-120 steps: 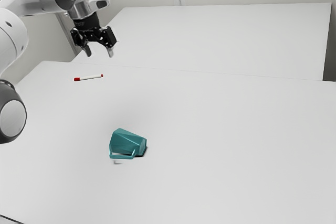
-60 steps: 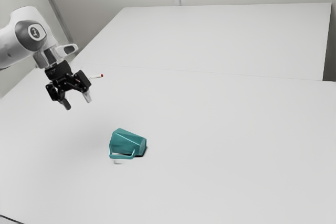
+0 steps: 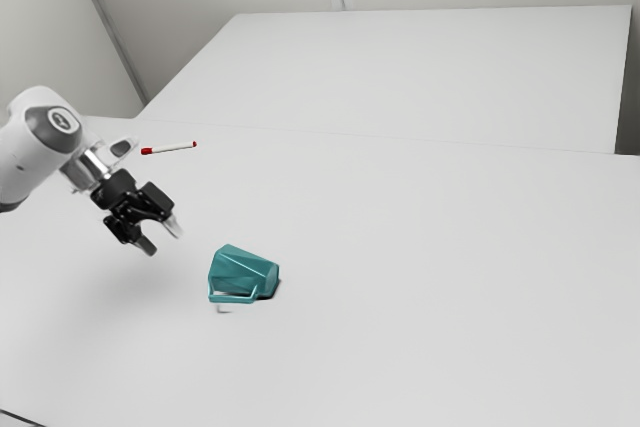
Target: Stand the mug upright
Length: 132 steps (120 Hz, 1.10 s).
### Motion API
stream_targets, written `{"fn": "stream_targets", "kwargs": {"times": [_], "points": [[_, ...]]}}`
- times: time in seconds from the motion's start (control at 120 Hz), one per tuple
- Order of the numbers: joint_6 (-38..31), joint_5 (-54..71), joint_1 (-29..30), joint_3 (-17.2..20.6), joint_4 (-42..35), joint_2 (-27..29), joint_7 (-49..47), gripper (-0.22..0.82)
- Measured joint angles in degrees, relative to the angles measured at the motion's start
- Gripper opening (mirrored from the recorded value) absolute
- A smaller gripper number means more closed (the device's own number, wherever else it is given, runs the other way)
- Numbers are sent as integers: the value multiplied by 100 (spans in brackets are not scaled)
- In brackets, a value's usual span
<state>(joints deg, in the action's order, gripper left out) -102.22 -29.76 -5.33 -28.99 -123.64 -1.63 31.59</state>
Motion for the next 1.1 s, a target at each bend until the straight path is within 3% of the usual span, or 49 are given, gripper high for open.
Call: {"fn": "stream_targets", "kwargs": {"times": [0.375,1.1], "points": [[-535,-1350,-17,-2,-391,-283,1431,60],[-287,-2910,-101,4,-733,-776,2852,60]]}}
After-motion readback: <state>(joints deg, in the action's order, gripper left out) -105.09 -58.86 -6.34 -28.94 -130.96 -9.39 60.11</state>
